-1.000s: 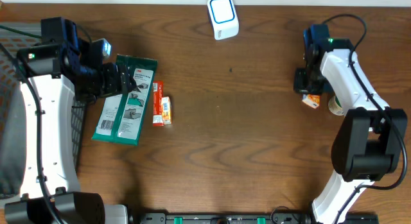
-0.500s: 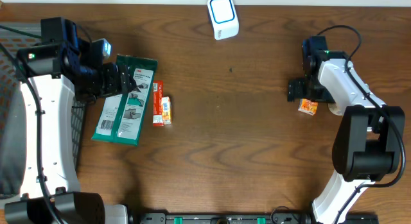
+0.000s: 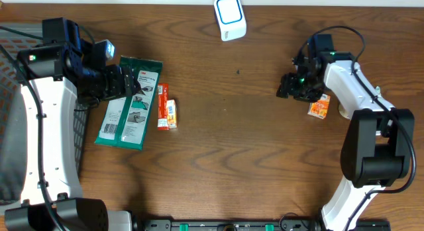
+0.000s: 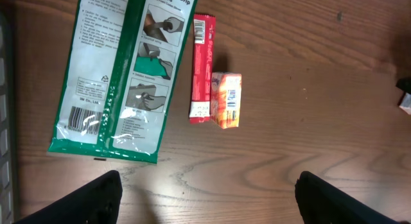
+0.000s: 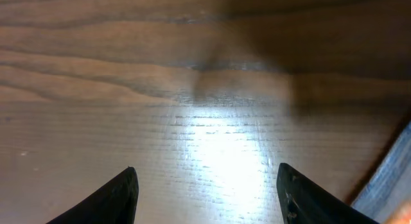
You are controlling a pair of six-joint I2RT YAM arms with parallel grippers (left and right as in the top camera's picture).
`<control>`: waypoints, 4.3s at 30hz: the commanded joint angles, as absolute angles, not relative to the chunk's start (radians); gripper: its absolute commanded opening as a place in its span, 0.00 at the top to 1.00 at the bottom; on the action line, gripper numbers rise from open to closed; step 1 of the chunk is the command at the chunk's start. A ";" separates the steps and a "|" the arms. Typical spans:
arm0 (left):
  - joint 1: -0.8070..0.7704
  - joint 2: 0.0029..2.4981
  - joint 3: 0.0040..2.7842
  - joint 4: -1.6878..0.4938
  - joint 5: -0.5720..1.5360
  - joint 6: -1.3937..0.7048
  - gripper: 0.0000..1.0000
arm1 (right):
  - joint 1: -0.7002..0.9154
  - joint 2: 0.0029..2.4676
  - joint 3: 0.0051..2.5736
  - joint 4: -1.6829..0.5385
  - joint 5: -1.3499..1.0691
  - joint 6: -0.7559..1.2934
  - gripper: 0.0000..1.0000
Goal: Scan the item barcode
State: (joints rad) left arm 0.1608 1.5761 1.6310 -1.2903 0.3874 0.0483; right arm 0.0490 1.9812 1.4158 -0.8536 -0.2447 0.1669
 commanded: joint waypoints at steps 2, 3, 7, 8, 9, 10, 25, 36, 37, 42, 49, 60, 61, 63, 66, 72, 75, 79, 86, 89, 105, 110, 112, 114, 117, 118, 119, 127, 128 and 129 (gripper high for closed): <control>0.161 1.562 1.631 -1.294 0.393 0.043 0.13 | 0.074 1.966 1.333 -0.812 -0.043 0.216 0.36; 0.161 1.562 1.631 -1.294 0.393 0.043 0.13 | 0.073 1.966 1.320 -0.810 0.014 0.247 0.36; 0.161 1.562 1.631 -1.294 0.393 0.043 0.13 | 0.051 1.966 1.275 -0.796 0.187 0.376 0.35; 0.161 1.562 1.631 -1.294 0.393 0.043 0.13 | 0.039 1.966 1.262 -0.780 0.190 0.382 0.35; 0.161 1.562 1.631 -1.294 0.393 0.043 0.13 | 0.028 1.966 1.250 -0.764 0.191 0.382 0.35; 0.161 1.562 1.631 -1.294 0.393 0.043 0.13 | 0.018 1.966 1.242 -0.752 0.191 0.382 0.35; 0.161 1.562 1.631 -1.294 0.393 0.043 0.13 | -0.096 1.912 1.266 -0.726 -0.197 0.235 0.30; 0.161 1.562 1.631 -1.294 0.393 0.043 0.13 | 0.203 1.687 1.277 -0.674 -0.513 0.204 0.34; 0.161 1.562 1.631 -1.294 0.393 0.043 0.13 | 0.253 1.685 1.277 -0.647 -0.513 0.207 0.36; 0.161 1.562 1.631 -1.294 0.392 0.043 0.13 | 0.464 1.724 1.272 -0.527 -0.382 0.353 0.44; 0.161 1.562 1.631 -1.294 0.393 0.043 0.13 | 0.680 1.891 1.272 -0.309 -0.350 0.448 0.31; 0.161 1.562 1.631 -1.294 0.393 0.043 0.13 | 0.816 2.073 1.272 -0.053 -0.266 0.448 0.30; 0.161 1.562 1.631 -1.294 0.393 0.043 0.13 | 0.818 2.073 1.272 -0.054 -0.242 0.448 0.33; 0.161 1.562 1.631 -1.294 0.393 0.043 0.13 | 0.822 2.073 1.272 -0.057 -0.188 0.448 0.40; 0.161 1.562 1.631 -1.294 0.393 0.043 0.13 | 0.821 2.073 1.272 -0.057 -0.153 0.448 0.57; 0.161 1.562 1.631 -1.294 0.392 0.043 0.13 | 0.797 2.041 1.273 -0.089 -0.159 0.448 0.77; 0.161 1.562 1.631 -1.294 0.392 0.043 0.13 | 0.771 1.991 1.272 -0.139 -0.158 0.448 0.84; 0.161 1.562 1.631 -1.294 0.393 0.043 0.13 | 0.723 1.909 1.273 -0.286 -0.159 0.448 0.85; 0.161 1.562 1.631 -1.294 0.393 0.043 0.13 | 0.654 1.894 1.267 -0.528 -0.161 0.447 0.87; 0.161 1.562 1.631 -1.294 0.392 0.043 0.13 | 0.637 1.901 1.245 -0.564 -0.162 0.447 0.88; 0.161 1.562 1.631 -1.294 0.392 0.043 0.13 | 0.547 1.880 1.235 -0.681 -0.106 0.326 0.13; 0.161 1.562 1.631 -1.294 0.393 0.043 0.13 | 0.517 1.812 1.295 -0.773 -0.106 0.245 0.01; 0.161 1.562 1.631 -1.294 0.392 0.043 0.13 | 0.511 1.770 1.309 -0.791 -0.106 0.230 0.01; 0.161 1.562 1.631 -1.294 0.392 0.043 0.13 | 0.510 1.729 1.310 -0.794 -0.105 0.230 0.01; 0.161 1.562 1.631 -1.294 0.393 0.043 0.13 | 0.510 1.668 1.310 -0.793 -0.105 0.229 0.01; 0.161 1.562 1.631 -1.294 0.392 0.043 0.13 | 0.510 1.653 1.310 -0.793 -0.105 0.226 0.01; 0.161 1.562 1.631 -1.294 0.392 0.043 0.13 | 0.510 1.639 1.310 -0.793 -0.105 0.221 0.01; 0.161 1.562 1.631 -1.294 0.393 0.043 0.13 | 0.521 1.636 1.306 -0.775 -0.106 0.220 0.30; 0.161 1.562 1.631 -1.294 0.392 0.043 0.13 | 0.529 1.642 1.306 -0.766 -0.106 0.220 0.45; 0.161 1.562 1.631 -1.294 0.393 0.043 0.13 | 0.541 1.651 1.306 -0.752 -0.106 0.220 0.66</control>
